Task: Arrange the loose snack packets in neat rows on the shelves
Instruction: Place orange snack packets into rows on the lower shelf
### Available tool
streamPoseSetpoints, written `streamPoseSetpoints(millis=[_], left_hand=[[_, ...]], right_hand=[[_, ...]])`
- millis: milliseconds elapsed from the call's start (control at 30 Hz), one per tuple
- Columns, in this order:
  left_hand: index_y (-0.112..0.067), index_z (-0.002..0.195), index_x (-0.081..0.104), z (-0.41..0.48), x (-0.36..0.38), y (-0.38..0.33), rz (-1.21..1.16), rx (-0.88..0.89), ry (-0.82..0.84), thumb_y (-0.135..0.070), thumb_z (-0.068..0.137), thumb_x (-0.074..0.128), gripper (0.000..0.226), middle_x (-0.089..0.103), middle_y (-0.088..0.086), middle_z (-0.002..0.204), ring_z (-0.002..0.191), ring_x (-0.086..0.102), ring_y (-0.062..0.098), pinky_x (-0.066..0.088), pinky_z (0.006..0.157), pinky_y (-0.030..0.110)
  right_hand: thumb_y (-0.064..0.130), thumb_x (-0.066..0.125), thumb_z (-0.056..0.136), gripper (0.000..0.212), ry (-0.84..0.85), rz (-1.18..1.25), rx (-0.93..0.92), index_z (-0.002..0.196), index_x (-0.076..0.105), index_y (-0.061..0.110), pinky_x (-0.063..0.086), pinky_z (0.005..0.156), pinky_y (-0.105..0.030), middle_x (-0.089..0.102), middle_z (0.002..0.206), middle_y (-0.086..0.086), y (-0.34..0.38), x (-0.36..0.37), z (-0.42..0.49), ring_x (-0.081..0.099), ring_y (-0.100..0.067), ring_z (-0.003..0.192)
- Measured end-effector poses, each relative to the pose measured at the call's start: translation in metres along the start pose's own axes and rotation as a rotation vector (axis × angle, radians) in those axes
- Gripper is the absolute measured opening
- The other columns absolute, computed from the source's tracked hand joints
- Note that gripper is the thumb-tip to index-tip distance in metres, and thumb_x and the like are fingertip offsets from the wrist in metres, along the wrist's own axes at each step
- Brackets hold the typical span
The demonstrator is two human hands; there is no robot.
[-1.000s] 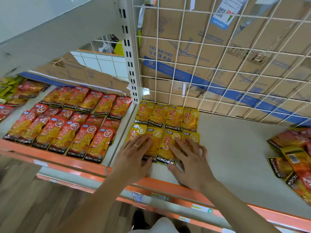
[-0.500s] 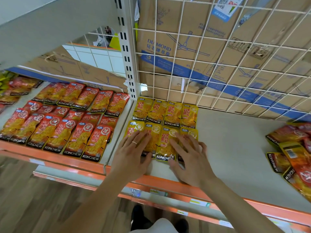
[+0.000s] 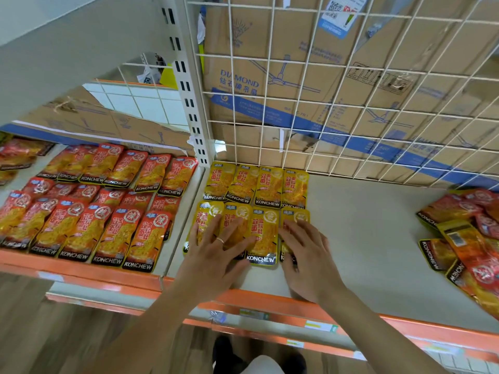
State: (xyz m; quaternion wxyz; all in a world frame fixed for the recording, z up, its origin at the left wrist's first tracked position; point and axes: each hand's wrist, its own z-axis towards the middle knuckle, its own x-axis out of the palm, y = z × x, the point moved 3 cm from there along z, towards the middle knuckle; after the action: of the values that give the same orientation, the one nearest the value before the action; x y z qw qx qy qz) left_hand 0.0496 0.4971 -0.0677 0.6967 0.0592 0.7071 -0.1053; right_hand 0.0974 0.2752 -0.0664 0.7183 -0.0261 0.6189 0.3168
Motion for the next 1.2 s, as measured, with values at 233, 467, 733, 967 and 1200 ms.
streamPoseSetpoints(millis=[233,467,733,967,1200], left_hand=[[-0.056,0.146,0.031,0.000,0.001,0.001,-0.009,-0.023,-0.003,-0.066,0.100,0.015,0.051,0.021,-0.013,0.164,0.153,0.017,0.032,0.020,0.114,0.070],[-0.058,0.148,0.028,0.000,0.002,0.001,-0.010,-0.017,0.001,-0.067,0.100,0.016,0.050,0.019,-0.015,0.165,0.154,0.013,0.030,0.017,0.115,0.069],[-0.033,0.152,0.040,-0.005,-0.008,-0.001,-0.108,-0.006,-0.140,-0.060,0.101,0.030,0.058,0.028,-0.012,0.163,0.152,0.023,0.023,0.029,0.110,0.069],[-0.027,0.153,0.038,0.014,-0.034,-0.011,-0.171,-0.014,-0.244,-0.059,0.101,0.025,0.062,0.026,-0.010,0.163,0.148,0.031,0.021,0.027,0.114,0.065],[-0.027,0.157,0.030,0.051,-0.084,-0.044,-0.215,0.119,-0.317,-0.057,0.101,0.029,0.063,0.017,-0.010,0.166,0.153,0.020,0.021,0.019,0.117,0.063]], right_hand=[[0.031,0.043,0.083,0.054,0.041,-0.012,0.003,0.132,0.061,0.016,0.042,0.102,-0.047,0.057,0.139,0.001,0.002,-0.001,0.002,0.045,-0.027,0.132],[0.040,0.046,0.085,0.057,0.045,-0.033,0.052,0.135,0.056,0.014,0.039,0.100,-0.049,0.056,0.139,0.001,0.005,-0.002,0.003,0.044,-0.026,0.131],[0.052,0.042,0.094,0.058,0.005,-0.001,0.074,0.142,0.046,0.019,0.028,0.105,-0.045,0.046,0.149,0.005,0.003,-0.016,-0.004,0.038,-0.024,0.136],[0.060,0.023,0.100,0.060,-0.132,-0.004,0.141,0.144,0.040,0.023,0.035,0.104,-0.051,0.044,0.150,0.004,0.008,-0.052,-0.009,0.040,-0.029,0.137],[0.059,0.031,0.095,0.064,-0.210,-0.093,0.268,0.148,0.039,0.024,0.022,0.113,-0.053,0.032,0.159,0.007,0.012,-0.101,-0.007,0.023,-0.022,0.146]])
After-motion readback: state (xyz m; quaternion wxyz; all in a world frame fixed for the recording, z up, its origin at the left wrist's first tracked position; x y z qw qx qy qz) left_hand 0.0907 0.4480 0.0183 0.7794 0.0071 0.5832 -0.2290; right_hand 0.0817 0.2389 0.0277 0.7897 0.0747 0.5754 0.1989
